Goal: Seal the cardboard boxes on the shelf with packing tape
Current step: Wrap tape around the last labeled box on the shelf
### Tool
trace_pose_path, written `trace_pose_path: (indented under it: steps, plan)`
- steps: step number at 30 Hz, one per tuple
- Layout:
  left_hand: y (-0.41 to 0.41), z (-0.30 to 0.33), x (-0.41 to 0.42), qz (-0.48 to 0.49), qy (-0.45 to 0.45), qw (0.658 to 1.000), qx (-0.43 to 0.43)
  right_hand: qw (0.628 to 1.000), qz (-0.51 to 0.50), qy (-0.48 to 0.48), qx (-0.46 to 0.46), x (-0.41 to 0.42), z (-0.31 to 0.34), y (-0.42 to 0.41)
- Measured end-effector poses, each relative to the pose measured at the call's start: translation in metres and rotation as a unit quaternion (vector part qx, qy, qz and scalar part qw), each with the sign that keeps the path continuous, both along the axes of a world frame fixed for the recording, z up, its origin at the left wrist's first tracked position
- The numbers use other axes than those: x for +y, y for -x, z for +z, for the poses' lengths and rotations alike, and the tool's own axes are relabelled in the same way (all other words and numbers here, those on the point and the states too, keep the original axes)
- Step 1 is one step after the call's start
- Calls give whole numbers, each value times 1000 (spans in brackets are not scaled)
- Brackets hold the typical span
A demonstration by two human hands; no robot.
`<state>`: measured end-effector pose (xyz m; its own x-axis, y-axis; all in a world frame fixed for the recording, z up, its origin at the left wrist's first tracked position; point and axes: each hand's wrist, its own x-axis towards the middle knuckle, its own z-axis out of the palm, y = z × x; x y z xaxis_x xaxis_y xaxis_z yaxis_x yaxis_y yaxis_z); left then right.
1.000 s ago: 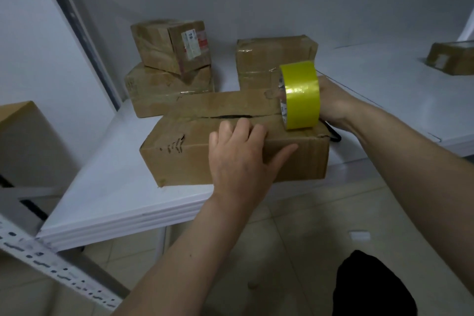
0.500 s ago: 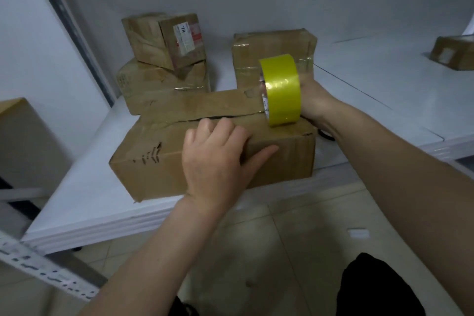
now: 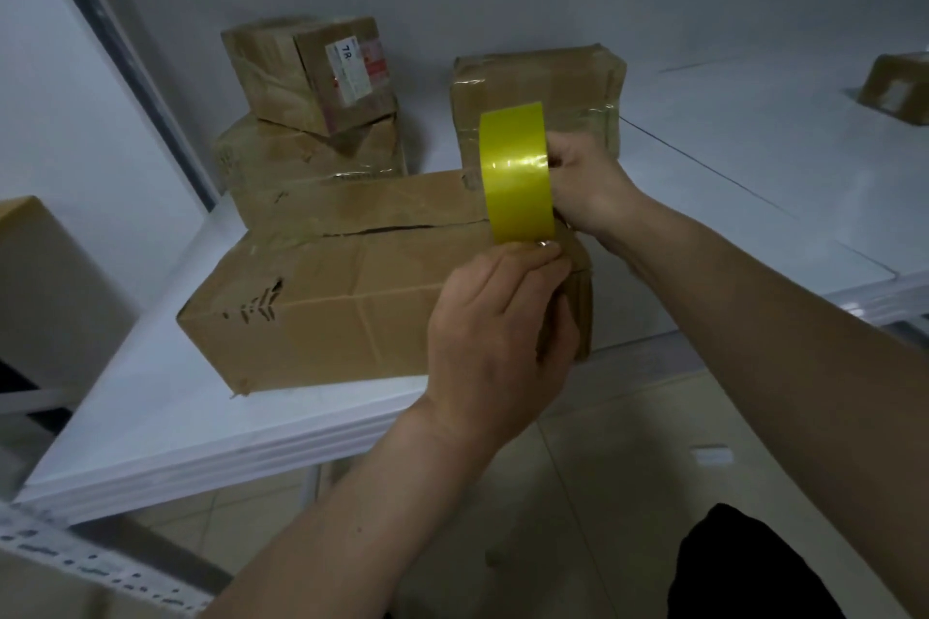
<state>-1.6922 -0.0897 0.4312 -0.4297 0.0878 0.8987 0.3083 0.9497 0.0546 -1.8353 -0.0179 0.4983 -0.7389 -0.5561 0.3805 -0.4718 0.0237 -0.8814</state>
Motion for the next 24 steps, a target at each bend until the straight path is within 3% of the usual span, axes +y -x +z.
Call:
trace_pose_path:
  steps: [10,14,16,19,22,24]
  plan:
    - [0,5,10,57,-15,998,-7,999,-39,-4,25,-3,-4,2]
    - [-1,7,9,69,-29,997,-19,1000,-7,-16,14,18,8,-12]
    - [-6,7,9,60,-30,997,-37,995,-82,-34,37,39,10,-13]
    - [-13,11,9,34,-37,997,-53,939,-250,-212,107,70,-5,-5]
    - [-20,22,7,7,-117,992,-35,859,-269,-428,80,91,-31,-2]
    - [-25,41,7,11,-206,976,-64,831,-255,-485,95,98,-44,-6]
